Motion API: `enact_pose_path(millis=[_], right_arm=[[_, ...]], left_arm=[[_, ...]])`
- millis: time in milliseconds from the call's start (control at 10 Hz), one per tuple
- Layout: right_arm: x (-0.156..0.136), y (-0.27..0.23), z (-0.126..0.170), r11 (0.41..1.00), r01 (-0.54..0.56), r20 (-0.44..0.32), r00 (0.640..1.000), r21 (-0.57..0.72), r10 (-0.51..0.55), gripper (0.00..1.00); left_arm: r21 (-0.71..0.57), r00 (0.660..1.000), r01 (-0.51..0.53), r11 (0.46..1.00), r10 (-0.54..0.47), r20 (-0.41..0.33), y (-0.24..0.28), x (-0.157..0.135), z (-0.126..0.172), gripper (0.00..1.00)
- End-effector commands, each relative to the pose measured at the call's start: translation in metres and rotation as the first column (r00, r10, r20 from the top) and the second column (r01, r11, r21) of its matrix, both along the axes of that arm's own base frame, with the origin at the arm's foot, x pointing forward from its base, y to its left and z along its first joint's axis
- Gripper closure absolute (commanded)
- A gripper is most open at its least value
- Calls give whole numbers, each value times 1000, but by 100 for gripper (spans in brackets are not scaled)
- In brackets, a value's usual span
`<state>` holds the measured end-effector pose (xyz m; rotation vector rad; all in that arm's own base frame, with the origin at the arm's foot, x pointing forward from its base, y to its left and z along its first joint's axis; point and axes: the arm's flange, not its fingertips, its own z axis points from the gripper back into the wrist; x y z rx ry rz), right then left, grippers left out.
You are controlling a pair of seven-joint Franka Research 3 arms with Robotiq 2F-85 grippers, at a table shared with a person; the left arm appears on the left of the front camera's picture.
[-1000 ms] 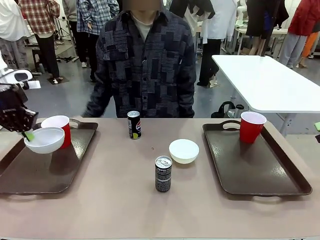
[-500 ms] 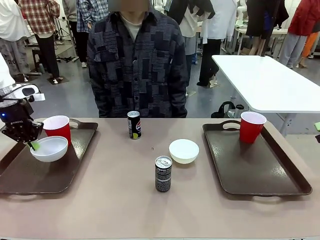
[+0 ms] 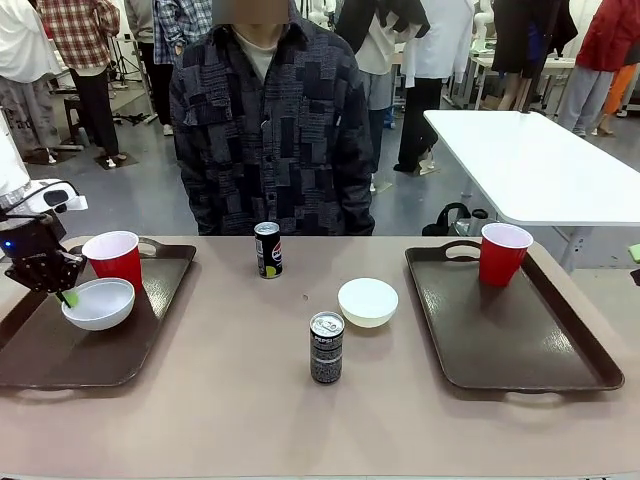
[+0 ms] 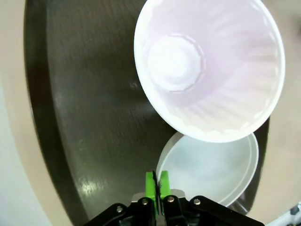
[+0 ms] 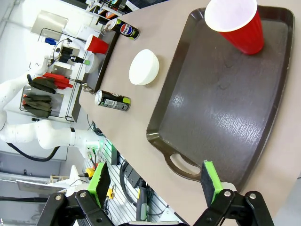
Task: Prepare tableware on both trays.
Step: Pick up a Picnic Bowl from the table and place it on a Handle tray.
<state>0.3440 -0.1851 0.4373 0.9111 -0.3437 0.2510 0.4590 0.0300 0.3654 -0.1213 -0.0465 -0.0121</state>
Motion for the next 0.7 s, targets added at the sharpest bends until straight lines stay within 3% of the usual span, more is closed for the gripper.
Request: enact_pose_path(millis=[0, 100, 200, 500, 600], right_arm=[[0, 0, 0, 1000, -1, 3, 1000, 8, 1, 0], [0, 0, 0, 1000, -1, 3, 1000, 8, 1, 0], [0, 0, 0, 1000, -1, 3, 1000, 8, 1, 0], [0, 0, 0, 1000, -1, 3, 1000, 8, 1, 0], [0, 0, 0, 1000, -1, 3, 1000, 8, 1, 0]], left_arm=[[2, 999, 27, 1000, -27, 18, 3, -2, -5, 61], [2, 1000, 26, 1000, -26, 8, 4, -3, -3, 36], [-1, 1000, 25, 1000, -25, -7, 3, -4, 1, 2], [52, 993, 84, 995, -80, -86, -3, -24, 38, 0], [86, 989, 121, 989, -113, -92, -6, -36, 59, 44]])
